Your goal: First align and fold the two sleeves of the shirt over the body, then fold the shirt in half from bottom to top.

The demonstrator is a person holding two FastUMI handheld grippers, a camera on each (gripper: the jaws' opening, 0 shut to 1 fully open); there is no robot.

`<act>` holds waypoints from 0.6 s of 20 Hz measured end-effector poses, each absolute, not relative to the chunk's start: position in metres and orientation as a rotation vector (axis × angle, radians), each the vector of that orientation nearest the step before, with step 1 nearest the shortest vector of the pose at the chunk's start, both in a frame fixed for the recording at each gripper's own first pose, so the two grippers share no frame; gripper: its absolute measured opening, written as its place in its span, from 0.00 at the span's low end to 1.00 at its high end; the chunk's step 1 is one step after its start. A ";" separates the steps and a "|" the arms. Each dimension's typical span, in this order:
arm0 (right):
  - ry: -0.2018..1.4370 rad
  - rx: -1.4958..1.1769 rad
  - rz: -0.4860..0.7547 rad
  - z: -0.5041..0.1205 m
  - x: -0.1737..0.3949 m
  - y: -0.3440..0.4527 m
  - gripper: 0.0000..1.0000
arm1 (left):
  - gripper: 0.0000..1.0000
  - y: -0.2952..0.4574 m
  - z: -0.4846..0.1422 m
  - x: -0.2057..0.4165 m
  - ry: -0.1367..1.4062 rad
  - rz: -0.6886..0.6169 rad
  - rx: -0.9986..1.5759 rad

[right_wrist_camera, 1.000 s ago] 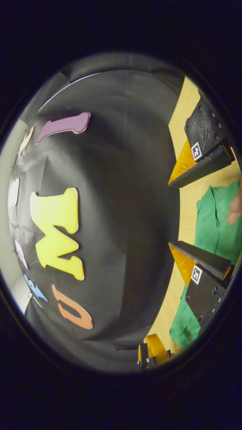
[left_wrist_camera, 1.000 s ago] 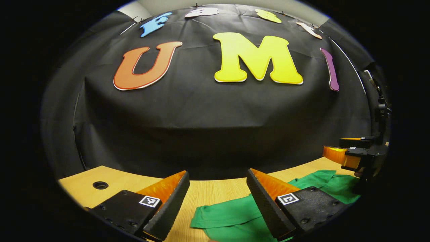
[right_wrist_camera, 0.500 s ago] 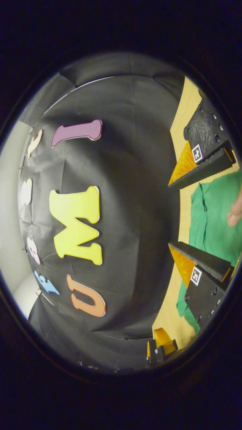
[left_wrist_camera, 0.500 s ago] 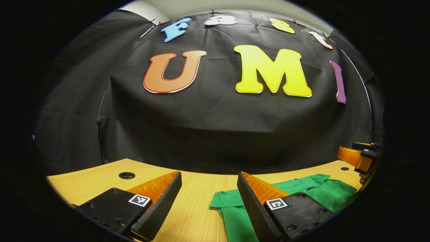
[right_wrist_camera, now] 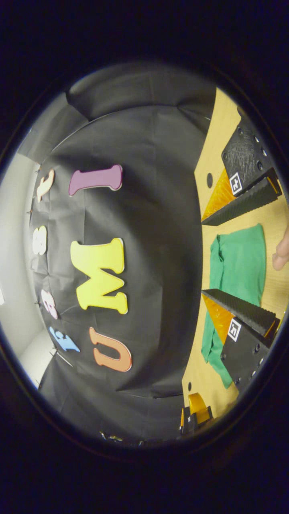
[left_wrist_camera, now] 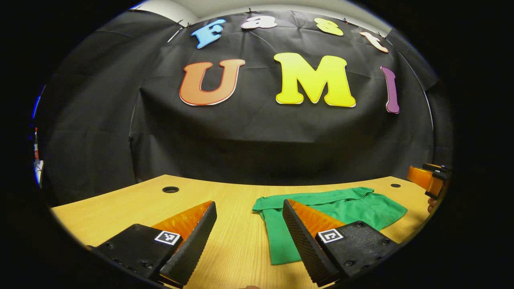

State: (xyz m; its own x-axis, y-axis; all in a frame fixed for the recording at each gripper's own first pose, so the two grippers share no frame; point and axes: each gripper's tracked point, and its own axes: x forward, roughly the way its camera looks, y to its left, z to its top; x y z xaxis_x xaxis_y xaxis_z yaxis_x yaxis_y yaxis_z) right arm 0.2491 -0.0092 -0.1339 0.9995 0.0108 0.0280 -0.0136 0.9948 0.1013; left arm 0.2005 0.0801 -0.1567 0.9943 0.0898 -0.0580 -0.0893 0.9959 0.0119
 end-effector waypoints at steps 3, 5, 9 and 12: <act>-0.038 0.003 -0.031 -0.132 0.219 -0.030 0.95 | 1.00 0.084 -0.161 0.178 0.095 0.105 -0.063; -0.010 -0.002 -0.046 -0.130 0.190 -0.039 0.95 | 1.00 0.075 -0.164 0.162 0.145 0.067 -0.104; -0.008 -0.010 -0.023 -0.104 0.138 -0.052 0.95 | 1.00 0.061 -0.127 0.119 0.121 0.008 -0.123; 0.032 -0.003 -0.049 -0.085 0.101 -0.063 0.95 | 1.00 0.042 -0.080 0.080 0.074 -0.030 -0.019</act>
State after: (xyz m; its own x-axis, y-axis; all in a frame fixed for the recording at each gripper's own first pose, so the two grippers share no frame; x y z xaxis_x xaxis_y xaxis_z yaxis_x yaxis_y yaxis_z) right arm 0.1008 -0.0633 -0.0850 0.9983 -0.0495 -0.0319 0.0494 0.9988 -0.0040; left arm 0.0800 0.0419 -0.0798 0.9968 -0.0311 -0.0738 0.0297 0.9993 -0.0205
